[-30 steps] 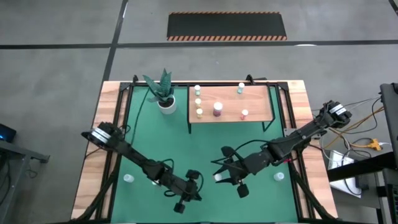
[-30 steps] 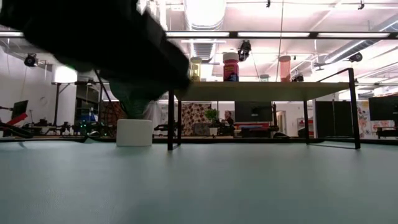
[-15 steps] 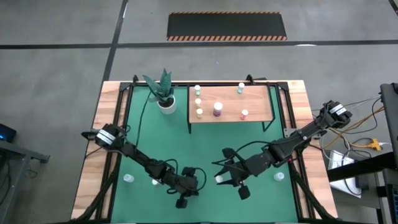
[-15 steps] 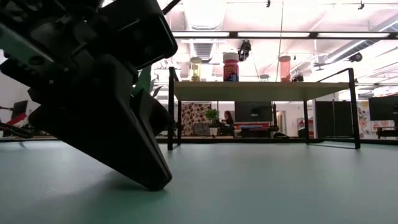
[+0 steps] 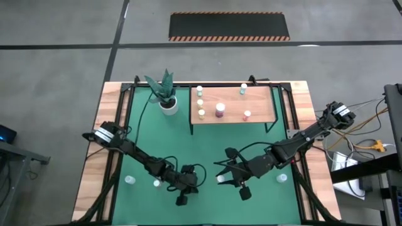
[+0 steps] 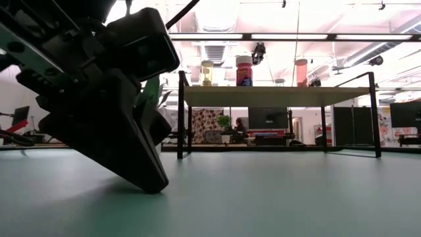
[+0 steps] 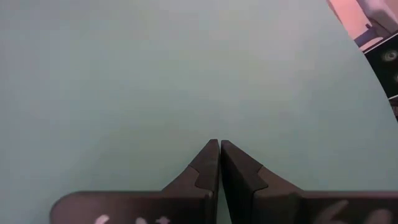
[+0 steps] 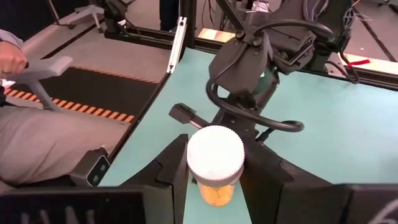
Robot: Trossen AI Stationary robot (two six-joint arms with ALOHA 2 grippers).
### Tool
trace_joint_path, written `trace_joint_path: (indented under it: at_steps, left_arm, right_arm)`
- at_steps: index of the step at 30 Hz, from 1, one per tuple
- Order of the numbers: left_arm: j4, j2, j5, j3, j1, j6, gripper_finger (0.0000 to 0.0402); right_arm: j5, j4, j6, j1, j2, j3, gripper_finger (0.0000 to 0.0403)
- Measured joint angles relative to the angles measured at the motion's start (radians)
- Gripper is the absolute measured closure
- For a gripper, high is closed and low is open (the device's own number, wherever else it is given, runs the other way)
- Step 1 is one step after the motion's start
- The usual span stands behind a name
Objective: Pick and place medicine bottles onto shelf by color
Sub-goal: Put the orange pill bottle on the shelf
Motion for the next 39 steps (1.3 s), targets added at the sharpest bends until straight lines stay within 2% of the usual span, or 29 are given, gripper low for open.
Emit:
trace_joint_path:
  at_steps: [8, 12, 15, 20, 27, 32, 39]
  left_arm:
    - [0.036, -0.004, 0.041, -0.055, 0.034, 0.007, 0.0401]
    - [0.117, -0.03, 0.05, -0.11, 0.042, 0.039, 0.0401]
    - [0.204, -0.075, 0.054, -0.148, 0.042, 0.087, 0.0401]
    - [0.164, -0.18, 0.035, -0.184, 0.044, 0.15, 0.0401]
    - [0.2, -0.286, 0.027, -0.129, 0.03, 0.214, 0.0401]
    - [0.187, -0.246, 0.028, -0.057, -0.01, 0.212, 0.0401]
    - [0.188, -0.057, 0.028, 0.075, -0.061, 0.127, 0.0402]
  right_arm:
    - [0.001, 0.021, 0.0, 0.0, -0.002, 0.012, 0.0296]
    - [0.001, 0.025, -0.008, 0.0, -0.009, 0.023, 0.0296]
    - [0.002, 0.023, -0.011, 0.0, -0.022, 0.035, 0.0296]
    - [0.001, 0.007, -0.025, -0.001, -0.058, 0.063, 0.0296]
    - [0.006, -0.001, -0.045, 0.002, -0.097, 0.062, 0.0296]
    - [0.007, -0.015, -0.039, 0.018, -0.104, 0.056, 0.0296]
    - [0.007, -0.017, -0.015, 0.067, -0.097, 0.033, 0.0296]
